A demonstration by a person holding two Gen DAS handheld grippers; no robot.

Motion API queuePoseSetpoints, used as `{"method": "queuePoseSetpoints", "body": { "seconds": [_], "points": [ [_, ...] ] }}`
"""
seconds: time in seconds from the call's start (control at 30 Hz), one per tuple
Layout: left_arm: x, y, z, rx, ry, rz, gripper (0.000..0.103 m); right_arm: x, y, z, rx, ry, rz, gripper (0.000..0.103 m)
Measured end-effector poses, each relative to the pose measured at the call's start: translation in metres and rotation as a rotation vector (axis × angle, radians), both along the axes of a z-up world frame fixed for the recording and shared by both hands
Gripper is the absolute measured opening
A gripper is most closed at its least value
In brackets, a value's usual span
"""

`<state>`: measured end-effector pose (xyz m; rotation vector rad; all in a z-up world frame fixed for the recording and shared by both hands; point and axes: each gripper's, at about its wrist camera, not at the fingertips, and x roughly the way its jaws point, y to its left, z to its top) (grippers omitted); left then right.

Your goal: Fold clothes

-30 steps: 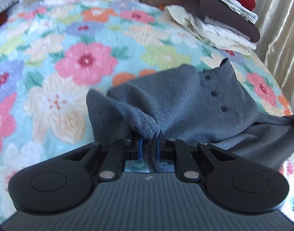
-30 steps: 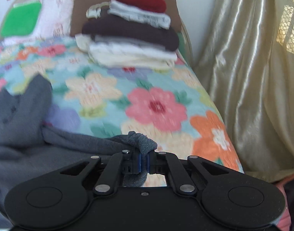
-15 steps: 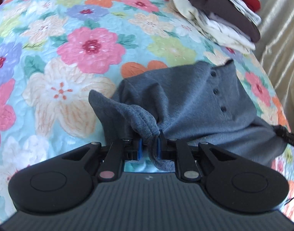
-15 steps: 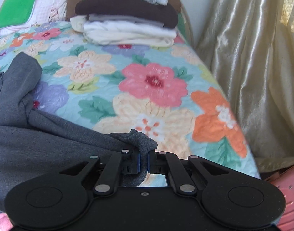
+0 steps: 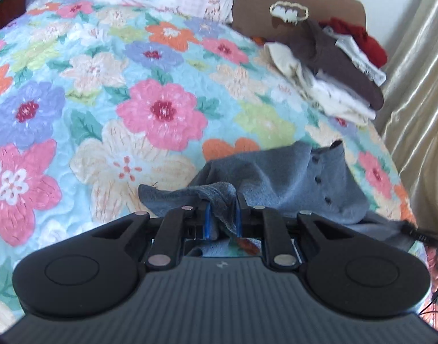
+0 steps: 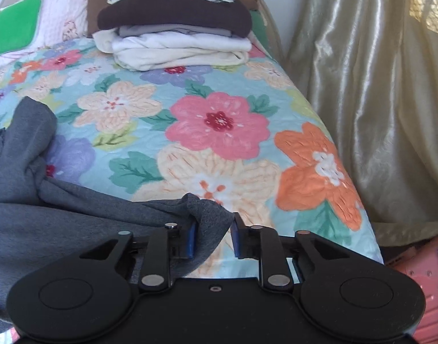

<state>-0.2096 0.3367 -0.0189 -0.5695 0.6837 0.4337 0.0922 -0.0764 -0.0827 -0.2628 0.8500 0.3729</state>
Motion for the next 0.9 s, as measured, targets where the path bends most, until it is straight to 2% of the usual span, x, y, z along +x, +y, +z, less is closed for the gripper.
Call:
{"method": "queuePoseSetpoints", "body": {
  "seconds": [0.17, 0.3, 0.37, 0.4, 0.43, 0.57, 0.6, 0.63, 0.67, 0.7, 0.73, 0.8, 0.87, 0.9],
  "points": [
    [-0.021, -0.003, 0.014, 0.038, -0.040, 0.068, 0.015, -0.008, 0.003, -0.002, -0.081, -0.039, 0.007, 0.025],
    [-0.029, -0.007, 0.012, 0.083, 0.035, 0.084, 0.014, -0.013, 0.002, 0.009, -0.114, -0.093, 0.017, 0.026],
    [-0.028, -0.008, 0.009, 0.078, 0.045, 0.077, 0.014, -0.008, 0.002, 0.008, -0.126, -0.050, 0.028, 0.033],
    [-0.028, -0.007, 0.008, 0.074, 0.050, 0.074, 0.014, -0.006, 0.001, 0.007, -0.147, -0.037, 0.025, 0.043],
    [-0.026, -0.004, 0.009, 0.066, 0.047, 0.082, 0.014, -0.004, 0.001, 0.006, -0.170, -0.025, 0.021, 0.049],
    [-0.011, -0.006, 0.030, 0.131, 0.012, 0.126, 0.016, 0.005, -0.011, 0.024, -0.047, 0.013, -0.042, 0.055],
    [-0.006, -0.008, 0.038, 0.154, -0.003, 0.127, 0.024, 0.009, -0.011, 0.027, -0.023, 0.024, -0.056, 0.056],
    [0.002, -0.007, 0.041, 0.164, -0.014, 0.107, 0.032, 0.011, -0.006, 0.032, -0.036, 0.015, -0.050, 0.056],
    [0.011, -0.006, 0.044, 0.172, -0.022, 0.085, 0.047, 0.014, -0.001, 0.036, -0.053, 0.004, -0.043, 0.056],
    [0.026, -0.005, 0.042, 0.170, -0.005, 0.056, 0.051, 0.016, 0.005, 0.040, -0.070, -0.007, -0.035, 0.059],
    [0.038, -0.004, 0.037, 0.162, 0.022, 0.036, 0.051, 0.017, 0.008, 0.044, -0.100, -0.019, -0.039, 0.069],
    [0.064, -0.002, 0.021, 0.150, 0.069, -0.021, 0.051, 0.018, 0.010, 0.050, -0.135, -0.043, -0.042, 0.080],
    [0.088, -0.007, 0.001, 0.156, 0.108, -0.114, 0.051, 0.029, 0.003, 0.049, -0.106, 0.042, -0.041, 0.081],
    [0.096, -0.010, -0.007, 0.173, 0.128, -0.146, 0.051, 0.037, -0.004, 0.046, -0.055, 0.152, -0.044, 0.082]
  ]
}}
